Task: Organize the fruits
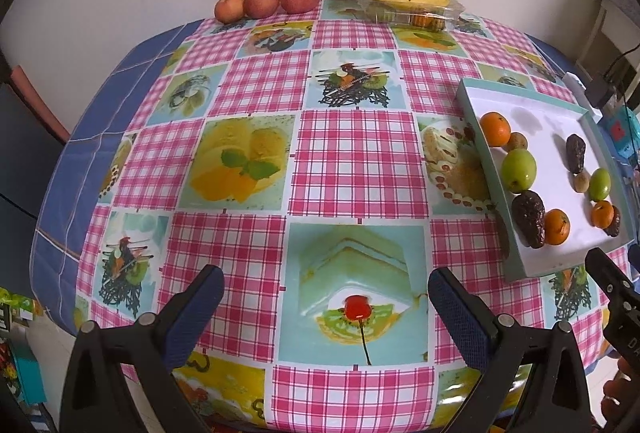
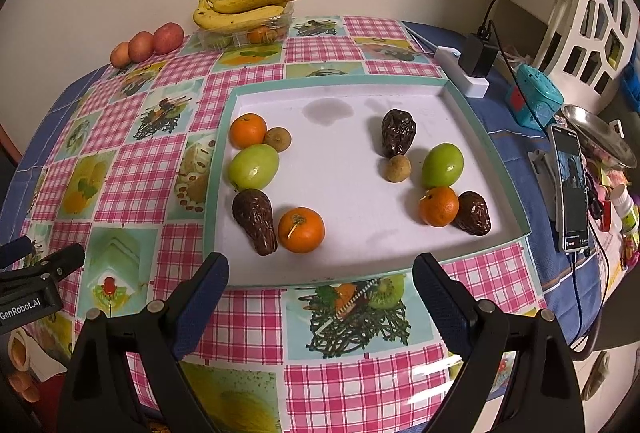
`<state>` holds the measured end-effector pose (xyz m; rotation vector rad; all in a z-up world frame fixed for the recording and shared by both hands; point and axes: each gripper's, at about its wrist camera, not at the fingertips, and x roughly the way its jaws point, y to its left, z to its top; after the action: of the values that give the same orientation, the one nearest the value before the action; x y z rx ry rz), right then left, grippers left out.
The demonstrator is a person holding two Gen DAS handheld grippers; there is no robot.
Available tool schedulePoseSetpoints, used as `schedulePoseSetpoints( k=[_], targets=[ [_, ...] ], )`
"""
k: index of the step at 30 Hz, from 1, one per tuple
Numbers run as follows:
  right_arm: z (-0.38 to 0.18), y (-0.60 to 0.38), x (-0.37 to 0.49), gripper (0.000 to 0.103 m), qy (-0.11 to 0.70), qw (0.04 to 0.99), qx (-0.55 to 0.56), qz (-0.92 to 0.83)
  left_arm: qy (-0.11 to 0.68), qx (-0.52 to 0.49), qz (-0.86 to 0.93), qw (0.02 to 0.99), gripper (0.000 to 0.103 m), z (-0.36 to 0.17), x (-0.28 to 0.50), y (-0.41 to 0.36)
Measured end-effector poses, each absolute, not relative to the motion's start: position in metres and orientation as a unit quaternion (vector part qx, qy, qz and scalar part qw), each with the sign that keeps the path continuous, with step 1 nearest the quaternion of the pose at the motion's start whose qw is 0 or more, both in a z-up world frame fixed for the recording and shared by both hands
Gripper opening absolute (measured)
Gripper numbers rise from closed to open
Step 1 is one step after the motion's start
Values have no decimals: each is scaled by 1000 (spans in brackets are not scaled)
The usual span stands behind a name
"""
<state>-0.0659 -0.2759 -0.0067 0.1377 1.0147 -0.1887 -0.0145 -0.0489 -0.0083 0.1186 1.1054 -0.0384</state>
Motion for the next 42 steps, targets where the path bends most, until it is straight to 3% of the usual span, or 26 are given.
schedulePoseSetpoints(
  k=[42],
  targets=[
    [-8, -274, -65, 94, 489, 866, 64, -87, 523, 56, -20, 850, 103, -8, -15, -51]
  ],
)
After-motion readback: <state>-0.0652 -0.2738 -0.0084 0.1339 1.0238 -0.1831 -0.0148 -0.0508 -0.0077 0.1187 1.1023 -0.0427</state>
